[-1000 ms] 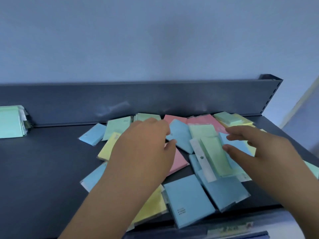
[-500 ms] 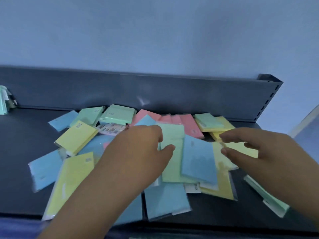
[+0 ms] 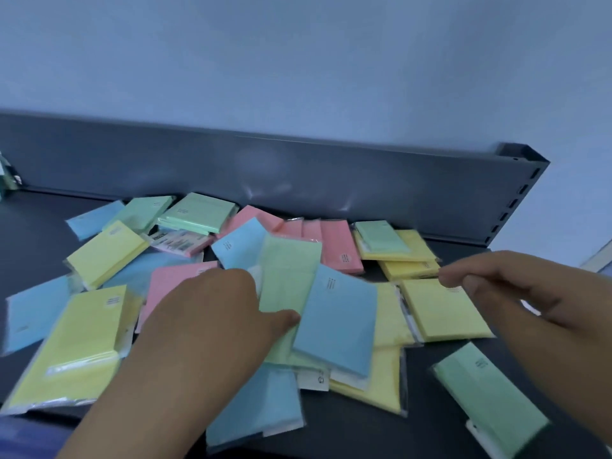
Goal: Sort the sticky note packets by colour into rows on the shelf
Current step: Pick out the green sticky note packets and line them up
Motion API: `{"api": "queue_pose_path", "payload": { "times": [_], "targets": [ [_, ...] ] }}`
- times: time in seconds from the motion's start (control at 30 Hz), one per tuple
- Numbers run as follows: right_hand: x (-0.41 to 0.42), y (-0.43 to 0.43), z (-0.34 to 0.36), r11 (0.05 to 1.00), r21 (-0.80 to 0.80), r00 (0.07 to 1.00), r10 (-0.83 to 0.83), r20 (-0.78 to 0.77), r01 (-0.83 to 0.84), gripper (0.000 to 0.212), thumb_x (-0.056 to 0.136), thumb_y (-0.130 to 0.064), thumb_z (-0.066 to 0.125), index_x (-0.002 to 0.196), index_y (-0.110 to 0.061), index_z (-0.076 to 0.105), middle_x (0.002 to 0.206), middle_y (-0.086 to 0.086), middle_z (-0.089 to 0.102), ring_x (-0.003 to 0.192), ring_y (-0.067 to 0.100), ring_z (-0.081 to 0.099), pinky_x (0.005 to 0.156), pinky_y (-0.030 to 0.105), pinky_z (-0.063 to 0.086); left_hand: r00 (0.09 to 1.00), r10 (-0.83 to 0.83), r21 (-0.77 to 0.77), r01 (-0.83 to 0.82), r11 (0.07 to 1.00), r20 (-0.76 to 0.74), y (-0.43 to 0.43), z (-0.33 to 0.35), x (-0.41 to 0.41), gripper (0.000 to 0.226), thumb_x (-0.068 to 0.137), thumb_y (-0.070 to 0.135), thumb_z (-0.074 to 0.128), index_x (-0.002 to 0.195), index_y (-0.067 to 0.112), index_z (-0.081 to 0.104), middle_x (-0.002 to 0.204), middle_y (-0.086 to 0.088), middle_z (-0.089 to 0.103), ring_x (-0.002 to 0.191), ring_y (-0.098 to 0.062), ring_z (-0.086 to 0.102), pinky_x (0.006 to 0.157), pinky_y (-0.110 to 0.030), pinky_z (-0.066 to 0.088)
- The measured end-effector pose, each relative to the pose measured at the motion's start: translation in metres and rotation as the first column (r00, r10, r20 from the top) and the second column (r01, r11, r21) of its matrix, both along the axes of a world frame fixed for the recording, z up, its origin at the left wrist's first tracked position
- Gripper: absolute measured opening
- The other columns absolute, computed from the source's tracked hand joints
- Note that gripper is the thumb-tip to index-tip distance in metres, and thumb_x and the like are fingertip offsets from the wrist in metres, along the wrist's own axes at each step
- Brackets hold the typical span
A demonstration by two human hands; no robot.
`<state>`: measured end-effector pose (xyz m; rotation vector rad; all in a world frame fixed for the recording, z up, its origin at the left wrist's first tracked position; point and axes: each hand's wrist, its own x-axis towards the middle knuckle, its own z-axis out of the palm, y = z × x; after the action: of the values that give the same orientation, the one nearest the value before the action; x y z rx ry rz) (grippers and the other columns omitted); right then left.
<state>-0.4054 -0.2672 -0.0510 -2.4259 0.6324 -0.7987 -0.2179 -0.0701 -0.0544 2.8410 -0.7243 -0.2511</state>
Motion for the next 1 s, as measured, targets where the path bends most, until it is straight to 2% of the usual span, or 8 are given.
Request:
{"api": "queue_pose_path", "payload": {
  "times": [0.27, 0.4, 0.5, 0.63, 0.77, 0.83, 0.93, 1.0],
  "targets": [
    [-0.007, -0.030, 0.021, 0.973, 0.033, 0.973, 0.228, -0.034, -0.227, 0.018, 0.088, -0.045, 0.057, 0.094, -0.055, 0.071, 0.096, -0.039, 0.070, 0.096, -0.016, 0.064, 0.083, 0.004, 0.046, 0.962, 0.245, -0.293, -0.271, 0.917, -0.123, -0.015, 0.003, -0.006, 0.041, 0.069, 0.040, 0.086, 0.077, 0.014, 0.055, 0.067, 0.001, 0.058, 0.058, -0.020, 0.052, 0.056, -0.031, 0.038],
    [-0.005, -0.046, 0.025, 0.943, 0.099, 0.947, 0.322, -0.024, -0.318, 0.011, 0.093, -0.046, 0.066, 0.091, -0.053, 0.073, 0.095, -0.040, 0.070, 0.095, -0.017, 0.064, 0.080, 0.019, 0.046, 0.927, 0.317, -0.552, -0.374, 0.745, -0.200, -0.025, 0.018, -0.015, 0.026, 0.071, 0.021, 0.089, 0.082, 0.025, 0.066, 0.077, 0.001, 0.069, 0.071, -0.024, 0.066, 0.063, -0.045, 0.058],
    [0.003, -0.060, 0.023, 0.909, 0.176, 0.918, 0.392, -0.058, -0.377, 0.018, 0.092, -0.034, 0.065, 0.087, -0.046, 0.076, 0.091, -0.039, 0.070, 0.092, -0.018, 0.064, 0.074, 0.007, 0.043, 0.919, 0.369, -0.700, -0.355, 0.620, -0.138, -0.031, 0.031, -0.018, 0.021, 0.076, 0.017, 0.086, 0.082, 0.031, 0.071, 0.078, 0.008, 0.073, 0.070, -0.024, 0.069, 0.054, -0.035, 0.056],
    [0.023, -0.064, 0.020, 0.867, 0.213, 0.874, 0.477, -0.096, -0.450, 0.018, 0.094, -0.028, 0.066, 0.086, -0.038, 0.078, 0.089, -0.033, 0.072, 0.090, -0.013, 0.065, 0.072, 0.000, 0.040, 0.903, 0.430, -0.805, -0.243, 0.541, 0.017, -0.038, 0.046, -0.030, 0.021, 0.074, 0.021, 0.087, 0.089, 0.028, 0.074, 0.082, 0.008, 0.072, 0.074, -0.013, 0.069, 0.064, -0.026, 0.049],
    [0.052, -0.055, 0.019, 0.806, 0.319, 0.852, 0.523, 0.009, -0.498, 0.028, 0.092, -0.034, 0.071, 0.119, -0.041, 0.068, 0.109, -0.026, 0.071, 0.094, -0.013, 0.064, 0.073, 0.008, 0.048, 0.959, 0.272, -0.865, -0.203, 0.458, -0.081, -0.038, 0.059, -0.037, 0.020, 0.070, 0.012, 0.089, 0.084, 0.021, 0.079, 0.078, 0.001, 0.076, 0.068, -0.012, 0.070, 0.066, -0.027, 0.055],
    [0.065, -0.048, 0.024, 0.678, 0.496, 0.811, 0.576, 0.100, -0.543, 0.042, 0.094, -0.026, 0.071, 0.133, -0.035, 0.060, 0.113, -0.018, 0.071, 0.081, -0.011, 0.068, 0.062, 0.005, 0.049, 0.976, 0.088, -0.882, -0.216, 0.419, -0.198, -0.038, 0.066, -0.040, 0.023, 0.068, 0.003, 0.087, 0.085, 0.015, 0.080, 0.081, -0.007, 0.078, 0.069, -0.018, 0.072, 0.068, -0.033, 0.058],
    [0.085, -0.035, 0.036, 0.545, 0.601, 0.758, 0.631, 0.164, -0.584, 0.019, 0.095, -0.014, 0.069, 0.110, -0.024, 0.076, 0.088, 0.007, 0.077, 0.063, 0.023, 0.063, 0.052, 0.015, 0.047, 0.969, 0.020, -0.830, -0.222, 0.511, -0.247, -0.036, 0.068, -0.040, 0.025, 0.066, 0.000, 0.088, 0.085, 0.014, 0.079, 0.078, -0.008, 0.077, 0.066, -0.025, 0.073, 0.060, -0.036, 0.058],
    [0.098, -0.028, 0.033, 0.553, 0.607, 0.769, 0.620, 0.158, -0.570, 0.009, 0.093, -0.012, 0.072, 0.091, -0.016, 0.080, 0.073, 0.025, 0.064, 0.062, 0.030, 0.047, 0.049, 0.030, 0.040, 0.967, 0.048, -0.814, -0.237, 0.530, -0.251, -0.030, 0.065, -0.036, 0.028, 0.064, 0.005, 0.091, 0.086, 0.018, 0.079, 0.081, -0.008, 0.078, 0.077, -0.039, 0.074, 0.067, -0.057, 0.058]
  ]
}}
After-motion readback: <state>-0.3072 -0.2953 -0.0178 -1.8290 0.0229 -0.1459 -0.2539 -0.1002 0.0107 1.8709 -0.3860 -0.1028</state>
